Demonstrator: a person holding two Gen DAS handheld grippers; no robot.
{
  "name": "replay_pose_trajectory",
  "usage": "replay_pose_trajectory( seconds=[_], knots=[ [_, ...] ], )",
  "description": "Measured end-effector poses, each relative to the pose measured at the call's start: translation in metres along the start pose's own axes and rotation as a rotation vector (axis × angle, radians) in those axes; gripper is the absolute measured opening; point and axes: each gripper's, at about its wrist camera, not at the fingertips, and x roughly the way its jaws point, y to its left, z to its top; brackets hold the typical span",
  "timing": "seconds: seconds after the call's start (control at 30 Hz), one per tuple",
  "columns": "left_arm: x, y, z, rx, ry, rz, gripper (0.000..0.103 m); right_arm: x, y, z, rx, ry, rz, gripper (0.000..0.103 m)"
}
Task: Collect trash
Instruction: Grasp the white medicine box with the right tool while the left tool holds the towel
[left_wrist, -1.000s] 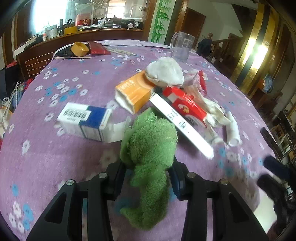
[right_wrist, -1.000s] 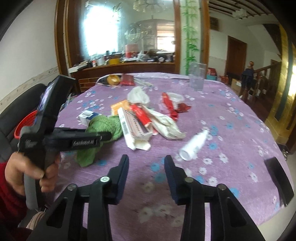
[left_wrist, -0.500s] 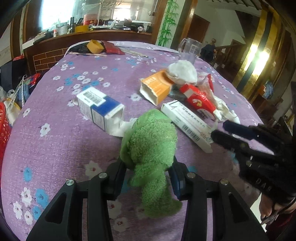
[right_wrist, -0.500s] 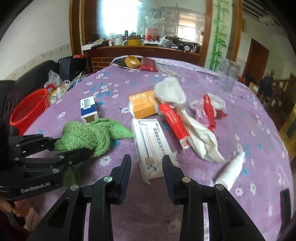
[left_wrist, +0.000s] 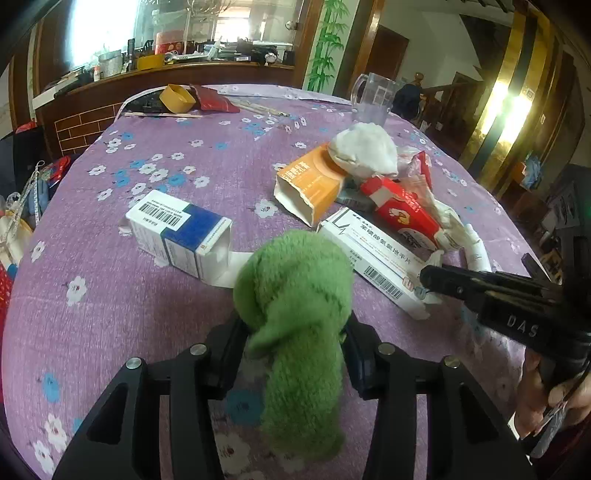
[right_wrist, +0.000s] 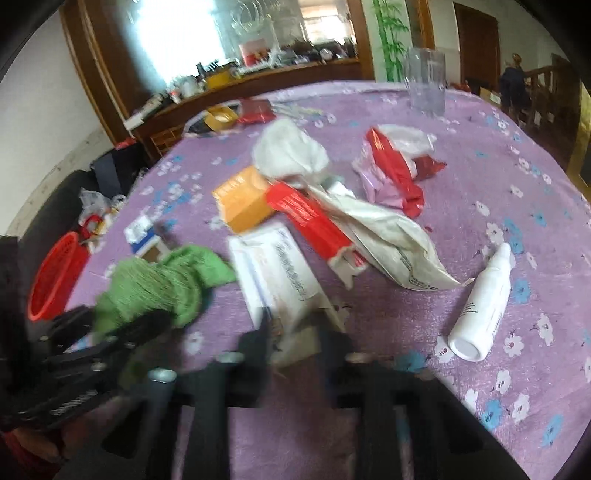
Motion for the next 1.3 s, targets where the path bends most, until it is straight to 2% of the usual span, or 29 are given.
replay_pose_trajectory(
  seconds=[0.1, 0.23, 0.4, 0.47, 0.6, 0.73, 0.87, 1.3],
  knots=[
    [0.010, 0.002, 0.003, 0.008, 0.034, -0.013, 0.053, -0.001, -0.004, 0.008, -0.038, -0.013, 0.005, 0.009],
    [0.021, -0.003, 0.008, 0.049, 0.060, -0.017, 0.069, 0.003, -0.013, 0.024, -0.127, -0.020, 0.063, 0.008],
    [0.033, -0.002, 0.020, 0.044, 0.063, -0.002, 0.068, 0.024, -0.025, 0.041, -0.182, -0.013, 0.147, 0.007],
    [0.033, 0.000, 0.021, 0.031, 0.058, 0.003, 0.063, 0.032, -0.029, 0.042, -0.170, -0.006, 0.175, 0.007],
    [0.031, 0.000, 0.018, 0.025, 0.045, 0.019, 0.059, 0.037, -0.037, 0.045, -0.126, -0.015, 0.281, 0.007],
    [0.031, -0.002, 0.018, 0.034, 0.046, 0.015, 0.055, 0.046, -0.048, 0.046, -0.048, 0.013, 0.378, 0.007],
    [0.032, -0.002, 0.018, 0.037, 0.048, 0.017, 0.055, 0.042, -0.045, 0.047, -0.061, -0.011, 0.393, 0.007],
    [0.033, -0.010, 0.016, 0.063, 0.051, 0.066, 0.056, 0.050, -0.054, 0.046, -0.022, 0.026, 0.455, 0.007]
  ],
)
